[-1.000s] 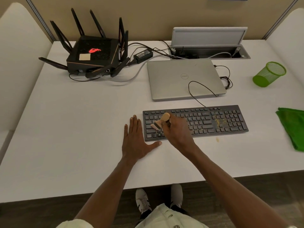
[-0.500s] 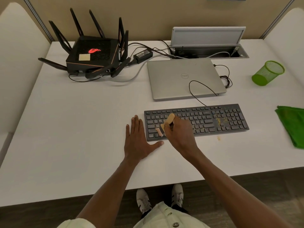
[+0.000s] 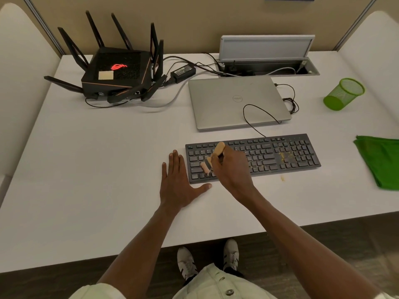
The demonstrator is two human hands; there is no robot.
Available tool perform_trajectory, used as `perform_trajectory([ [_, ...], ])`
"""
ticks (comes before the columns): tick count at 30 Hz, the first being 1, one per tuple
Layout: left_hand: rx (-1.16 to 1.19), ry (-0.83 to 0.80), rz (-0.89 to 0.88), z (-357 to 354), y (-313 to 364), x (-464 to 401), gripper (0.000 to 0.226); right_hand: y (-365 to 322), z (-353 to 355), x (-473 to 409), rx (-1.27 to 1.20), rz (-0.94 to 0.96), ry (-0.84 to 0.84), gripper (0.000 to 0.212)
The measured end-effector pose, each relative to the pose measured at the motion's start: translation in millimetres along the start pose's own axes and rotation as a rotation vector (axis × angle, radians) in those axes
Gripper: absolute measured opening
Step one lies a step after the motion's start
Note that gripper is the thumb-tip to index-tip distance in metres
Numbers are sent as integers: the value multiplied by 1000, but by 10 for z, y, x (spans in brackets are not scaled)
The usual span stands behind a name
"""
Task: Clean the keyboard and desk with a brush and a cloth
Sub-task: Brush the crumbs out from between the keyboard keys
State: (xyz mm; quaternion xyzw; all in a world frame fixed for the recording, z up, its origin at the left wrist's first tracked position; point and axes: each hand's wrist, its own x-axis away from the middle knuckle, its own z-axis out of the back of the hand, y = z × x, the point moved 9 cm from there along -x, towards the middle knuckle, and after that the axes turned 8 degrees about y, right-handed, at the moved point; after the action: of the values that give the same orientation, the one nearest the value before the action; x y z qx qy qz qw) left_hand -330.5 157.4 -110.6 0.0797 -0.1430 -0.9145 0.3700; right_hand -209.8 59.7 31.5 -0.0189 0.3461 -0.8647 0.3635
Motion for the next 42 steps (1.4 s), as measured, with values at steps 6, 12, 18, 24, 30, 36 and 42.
perform_trajectory([
  [6, 1, -97, -14, -23, -5, -7, 151, -83, -89, 51, 53, 36, -66, 18],
  [12, -79, -94, -82, 83, -106, 73, 154, -135, -5, -21, -5, -8, 1, 26],
  [18, -67, -78, -74, 34, -193, 184, 149, -108, -139, 66, 78, 8, -19, 18],
  [24, -87, -90, -76, 52, -190, 188, 148, -88, -87, 103, 94, -10, -22, 21],
  [30, -69, -80, -81, 46, -190, 187, 149, -140, -118, 79, 53, -7, 21, 22],
  [36, -57, -77, -79, 49, -190, 184, 149, -21, -63, 222, 67, -38, 35, 22],
  [42, -66, -91, -75, 52, -185, 178, 150, -37, -132, 178, 38, -39, 26, 22],
])
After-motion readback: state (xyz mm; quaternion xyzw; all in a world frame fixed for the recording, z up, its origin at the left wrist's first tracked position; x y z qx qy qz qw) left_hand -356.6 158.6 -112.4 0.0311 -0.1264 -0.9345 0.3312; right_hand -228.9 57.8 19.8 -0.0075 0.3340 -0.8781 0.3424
